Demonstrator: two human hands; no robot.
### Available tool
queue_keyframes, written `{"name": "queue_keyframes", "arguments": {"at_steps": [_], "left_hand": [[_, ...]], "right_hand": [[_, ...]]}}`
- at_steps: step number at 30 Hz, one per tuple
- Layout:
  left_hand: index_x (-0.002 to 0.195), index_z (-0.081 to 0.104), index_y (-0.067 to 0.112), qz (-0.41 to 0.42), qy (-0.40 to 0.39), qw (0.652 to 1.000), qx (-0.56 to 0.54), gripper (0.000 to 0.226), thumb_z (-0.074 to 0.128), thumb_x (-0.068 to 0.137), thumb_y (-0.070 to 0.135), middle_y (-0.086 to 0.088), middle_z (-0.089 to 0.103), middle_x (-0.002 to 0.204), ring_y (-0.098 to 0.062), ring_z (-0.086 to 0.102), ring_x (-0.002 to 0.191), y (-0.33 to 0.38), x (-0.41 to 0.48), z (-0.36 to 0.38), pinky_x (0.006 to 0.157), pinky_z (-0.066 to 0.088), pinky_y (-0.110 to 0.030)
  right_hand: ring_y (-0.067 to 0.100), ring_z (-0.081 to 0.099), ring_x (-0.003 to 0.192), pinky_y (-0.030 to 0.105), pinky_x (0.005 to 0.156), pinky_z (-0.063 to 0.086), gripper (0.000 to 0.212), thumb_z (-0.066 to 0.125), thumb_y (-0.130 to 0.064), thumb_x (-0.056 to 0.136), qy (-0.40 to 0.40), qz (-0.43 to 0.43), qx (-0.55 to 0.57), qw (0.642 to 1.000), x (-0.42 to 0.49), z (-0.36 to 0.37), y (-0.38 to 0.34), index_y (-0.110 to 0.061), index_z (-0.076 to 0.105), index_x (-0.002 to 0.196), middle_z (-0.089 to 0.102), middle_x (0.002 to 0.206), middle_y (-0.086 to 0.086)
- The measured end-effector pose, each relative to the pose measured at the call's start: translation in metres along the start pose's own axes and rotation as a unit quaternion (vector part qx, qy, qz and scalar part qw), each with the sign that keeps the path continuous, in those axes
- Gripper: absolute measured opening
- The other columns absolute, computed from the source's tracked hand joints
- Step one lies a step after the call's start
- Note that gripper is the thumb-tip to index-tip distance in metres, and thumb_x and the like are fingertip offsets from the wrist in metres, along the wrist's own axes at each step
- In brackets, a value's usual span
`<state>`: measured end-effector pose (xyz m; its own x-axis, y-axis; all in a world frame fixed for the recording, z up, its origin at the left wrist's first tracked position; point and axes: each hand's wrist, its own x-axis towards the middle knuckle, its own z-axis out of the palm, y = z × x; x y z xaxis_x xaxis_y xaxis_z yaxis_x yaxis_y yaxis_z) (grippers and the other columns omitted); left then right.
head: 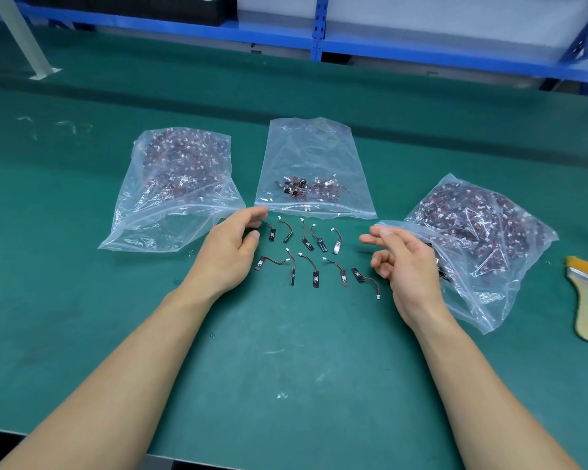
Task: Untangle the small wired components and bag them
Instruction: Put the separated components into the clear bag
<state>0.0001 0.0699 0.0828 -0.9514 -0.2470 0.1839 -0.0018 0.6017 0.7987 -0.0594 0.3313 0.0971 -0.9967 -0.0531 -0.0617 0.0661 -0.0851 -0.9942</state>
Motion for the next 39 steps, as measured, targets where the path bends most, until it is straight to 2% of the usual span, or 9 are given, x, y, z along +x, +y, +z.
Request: {"name": "queue_keyframes", "arguments": {"at_steps": [8,16,18,22,26,29,31,35,39], "left_hand": [[0.148,0.04,0.031,0.037,-0.072,0.99,0.119,0.059,0.057,0.095,0.048,0.014,0.047,0.146,-0.005,0.038,0.135,0.011,-0.018,0.011,0.104,0.034,-0.025],[0.158,0.016,0.03,0.134,-0.162,0.96,0.182,0.086,0.056,0.09,0.063,0.013,0.021,0.164,-0.004,0.014,0.149,0.046,-0.024,0.056,0.121,0.022,-0.029],[0.157,0.019,0.03,0.155,-0.172,0.958,0.17,0.088,0.06,0.088,0.064,0.013,0.024,0.163,-0.007,0.016,0.15,0.056,-0.02,0.068,0.12,0.019,-0.026],[0.152,0.033,0.032,0.145,-0.162,0.974,0.07,0.087,0.069,0.08,0.064,0.015,0.038,0.152,-0.005,0.034,0.139,0.054,-0.009,0.06,0.114,0.035,-0.033],[0.148,0.04,0.032,0.182,-0.072,0.951,0.238,0.098,0.053,0.068,0.088,0.011,0.048,0.136,-0.014,0.043,0.124,0.045,0.006,0.047,0.101,0.037,-0.031],[0.145,0.037,0.041,0.178,-0.127,0.932,0.288,0.1,0.047,0.062,0.097,0.011,0.045,0.13,-0.015,0.052,0.111,0.051,0.01,0.056,0.084,0.04,-0.03],[0.14,0.038,0.045,0.188,-0.137,0.924,0.303,0.098,0.043,0.06,0.1,0.011,0.045,0.127,-0.015,0.056,0.106,0.058,0.013,0.064,0.077,0.041,-0.03],[0.127,0.05,0.044,0.204,-0.152,0.911,0.324,0.078,0.044,0.067,0.095,0.009,0.046,0.119,-0.016,0.059,0.094,0.075,0.019,0.08,0.071,0.047,-0.032],[0.117,0.06,0.036,0.197,-0.138,0.92,0.31,0.045,0.051,0.089,0.071,0.008,0.05,0.115,-0.021,0.06,0.088,0.073,0.021,0.078,0.066,0.042,-0.032]], "right_hand": [[0.012,0.05,0.057,0.019,0.057,0.042,0.016,0.059,-0.027,0.097,-0.022,-0.028,-0.075,0.997,-0.008,0.003,0.001,-0.017,0.072,0.095,0.077,0.094,-0.002],[0.008,0.045,0.049,0.016,0.054,0.041,0.028,0.056,-0.022,0.102,-0.073,-0.076,-0.101,0.989,-0.021,0.007,-0.005,-0.012,0.07,0.08,0.068,0.065,0.001],[0.004,0.046,0.049,0.014,0.054,0.039,0.03,0.056,-0.022,0.102,-0.085,-0.1,-0.118,0.984,-0.025,0.007,-0.012,-0.011,0.069,0.077,0.064,0.06,-0.001],[0.004,0.046,0.051,0.016,0.055,0.036,0.03,0.06,-0.037,0.094,-0.095,-0.152,-0.164,0.97,-0.031,0.0,-0.036,-0.018,0.067,0.073,0.061,0.06,-0.003],[0.006,0.05,0.053,0.027,0.055,0.042,0.018,0.069,-0.043,0.084,-0.005,-0.262,-0.367,0.893,-0.028,-0.028,-0.061,-0.029,0.062,0.074,0.063,0.066,-0.015],[0.008,0.055,0.067,0.03,0.06,0.038,0.02,0.076,-0.045,0.08,0.035,-0.269,-0.524,0.807,-0.025,-0.041,-0.07,-0.034,0.061,0.089,0.06,0.075,-0.015],[0.013,0.057,0.083,0.03,0.064,0.034,0.033,0.076,-0.051,0.077,0.028,-0.231,-0.582,0.779,-0.021,-0.045,-0.071,-0.036,0.062,0.103,0.058,0.091,-0.015],[0.021,0.062,0.099,0.033,0.072,0.041,0.045,0.072,-0.054,0.08,0.024,-0.144,-0.636,0.758,-0.012,-0.051,-0.067,-0.034,0.06,0.119,0.055,0.113,-0.009],[0.021,0.06,0.094,0.036,0.074,0.048,0.019,0.066,-0.039,0.09,0.02,-0.138,-0.618,0.774,-0.003,-0.053,-0.058,-0.032,0.069,0.107,0.062,0.094,-0.012]]}}
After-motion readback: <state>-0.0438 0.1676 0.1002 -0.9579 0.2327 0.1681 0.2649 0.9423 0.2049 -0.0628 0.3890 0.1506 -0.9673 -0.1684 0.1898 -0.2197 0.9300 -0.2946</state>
